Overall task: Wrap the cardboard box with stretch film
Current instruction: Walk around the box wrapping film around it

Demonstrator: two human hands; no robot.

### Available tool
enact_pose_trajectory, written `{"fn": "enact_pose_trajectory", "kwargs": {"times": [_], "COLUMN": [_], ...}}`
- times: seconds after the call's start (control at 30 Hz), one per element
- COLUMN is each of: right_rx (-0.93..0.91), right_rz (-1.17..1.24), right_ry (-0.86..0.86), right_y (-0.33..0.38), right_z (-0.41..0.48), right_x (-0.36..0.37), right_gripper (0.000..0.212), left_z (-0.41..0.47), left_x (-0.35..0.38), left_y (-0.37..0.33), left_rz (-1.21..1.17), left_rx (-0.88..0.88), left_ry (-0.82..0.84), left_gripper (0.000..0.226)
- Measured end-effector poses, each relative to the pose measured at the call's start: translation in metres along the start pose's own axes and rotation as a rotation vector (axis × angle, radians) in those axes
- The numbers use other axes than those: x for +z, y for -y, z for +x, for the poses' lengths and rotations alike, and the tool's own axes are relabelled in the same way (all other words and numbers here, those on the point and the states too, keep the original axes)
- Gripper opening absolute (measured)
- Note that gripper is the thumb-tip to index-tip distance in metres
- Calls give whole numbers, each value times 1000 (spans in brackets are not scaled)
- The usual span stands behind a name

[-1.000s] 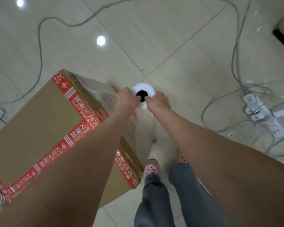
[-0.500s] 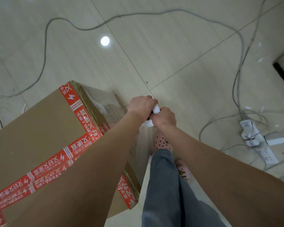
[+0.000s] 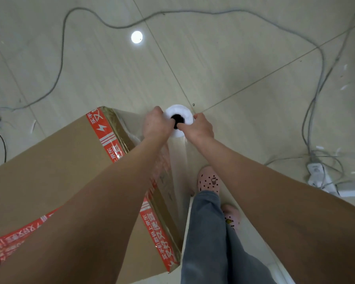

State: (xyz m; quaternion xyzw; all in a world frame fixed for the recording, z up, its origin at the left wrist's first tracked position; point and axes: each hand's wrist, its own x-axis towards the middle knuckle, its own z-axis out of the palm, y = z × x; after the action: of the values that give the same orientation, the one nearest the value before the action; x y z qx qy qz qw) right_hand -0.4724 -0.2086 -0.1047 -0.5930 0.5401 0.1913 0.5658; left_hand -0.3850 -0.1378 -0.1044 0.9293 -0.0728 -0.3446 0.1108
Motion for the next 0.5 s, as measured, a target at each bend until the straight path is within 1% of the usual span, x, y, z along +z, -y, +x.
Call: {"fn": "enact_pose_trajectory", "kwargs": {"times": [0.07,0.1,0.17,0.27,0.37,0.4,0.43,0.5], "right_rx": [54,61,63,89,93,90,88,79], "right_rz": [97,121,115,106,85,75,62,35], "right_ry": [30,28,19,21,36,39,44,52], "right_y": [9,14,21,26,27,27,27,27], "right_z": [3,5,8,9,10,12,13,16], "right_x": [9,12,16,17,16,14,12,8], "right_gripper": [52,49,43,37,36,35,34,32], "left_z": [5,8,11,16,21,22,23,26], "left_x": [-6,-9,-17,-27,-28,-26,-25,-22], "left_y": [4,6,5,-5,-22,-27,-31,-38], "left_rz": [-47,-26,110,329,585,671,737,813], "left_rx": [-59,-76,-51,142,426,513,581,645], "left_ry": [0,15,51,78,149,164,173,192], "left_gripper": [27,29,31,32,49,51,49,41]}}
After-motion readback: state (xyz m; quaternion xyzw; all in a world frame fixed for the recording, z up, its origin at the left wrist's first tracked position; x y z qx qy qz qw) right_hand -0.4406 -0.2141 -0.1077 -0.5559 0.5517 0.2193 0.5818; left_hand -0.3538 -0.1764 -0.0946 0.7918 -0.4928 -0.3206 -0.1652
